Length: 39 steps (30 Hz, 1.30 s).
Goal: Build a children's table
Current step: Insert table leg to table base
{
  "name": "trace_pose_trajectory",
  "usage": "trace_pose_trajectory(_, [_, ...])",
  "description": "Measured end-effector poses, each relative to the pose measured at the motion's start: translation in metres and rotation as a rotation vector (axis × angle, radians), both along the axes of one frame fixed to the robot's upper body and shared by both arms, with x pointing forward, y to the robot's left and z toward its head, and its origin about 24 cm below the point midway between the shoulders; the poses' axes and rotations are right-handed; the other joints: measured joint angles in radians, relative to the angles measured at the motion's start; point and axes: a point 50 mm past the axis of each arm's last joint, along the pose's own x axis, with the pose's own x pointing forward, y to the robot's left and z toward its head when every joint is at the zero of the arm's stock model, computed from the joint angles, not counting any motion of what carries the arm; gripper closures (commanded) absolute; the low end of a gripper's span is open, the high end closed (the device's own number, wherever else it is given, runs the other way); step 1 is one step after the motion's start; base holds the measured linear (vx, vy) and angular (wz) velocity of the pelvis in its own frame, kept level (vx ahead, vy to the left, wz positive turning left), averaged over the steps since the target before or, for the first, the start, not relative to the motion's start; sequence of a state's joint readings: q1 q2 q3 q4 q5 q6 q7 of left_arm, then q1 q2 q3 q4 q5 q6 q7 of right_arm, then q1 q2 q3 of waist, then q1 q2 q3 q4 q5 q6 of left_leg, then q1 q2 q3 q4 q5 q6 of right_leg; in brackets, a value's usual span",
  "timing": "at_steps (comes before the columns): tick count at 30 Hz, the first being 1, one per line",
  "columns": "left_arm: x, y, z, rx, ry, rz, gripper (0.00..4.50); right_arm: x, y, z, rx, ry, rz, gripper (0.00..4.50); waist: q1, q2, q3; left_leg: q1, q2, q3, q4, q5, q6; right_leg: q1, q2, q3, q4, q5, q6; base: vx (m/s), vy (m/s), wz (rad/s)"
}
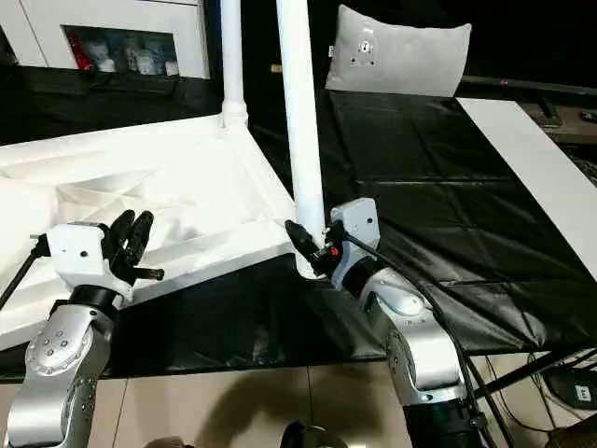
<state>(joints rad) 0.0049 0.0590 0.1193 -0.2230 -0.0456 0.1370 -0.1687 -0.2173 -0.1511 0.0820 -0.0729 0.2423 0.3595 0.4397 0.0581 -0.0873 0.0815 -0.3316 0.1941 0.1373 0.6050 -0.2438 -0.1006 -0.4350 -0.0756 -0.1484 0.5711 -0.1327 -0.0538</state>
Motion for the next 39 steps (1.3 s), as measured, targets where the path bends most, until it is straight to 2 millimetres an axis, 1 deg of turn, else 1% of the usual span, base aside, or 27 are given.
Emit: trace_pose_trajectory(39, [0.0000,0.0000,0.0000,0.000,0.000,0.000,3.49,0.0000,0.0000,0.0000,0.000,0.000,0.000,2.62,0.000,0.000,0.000,0.000,0.000,-0.001,0.003,0.000,0.000,0.000,0.000,0.000,0.003,0.000,0.000,0.000,0.000,0.00])
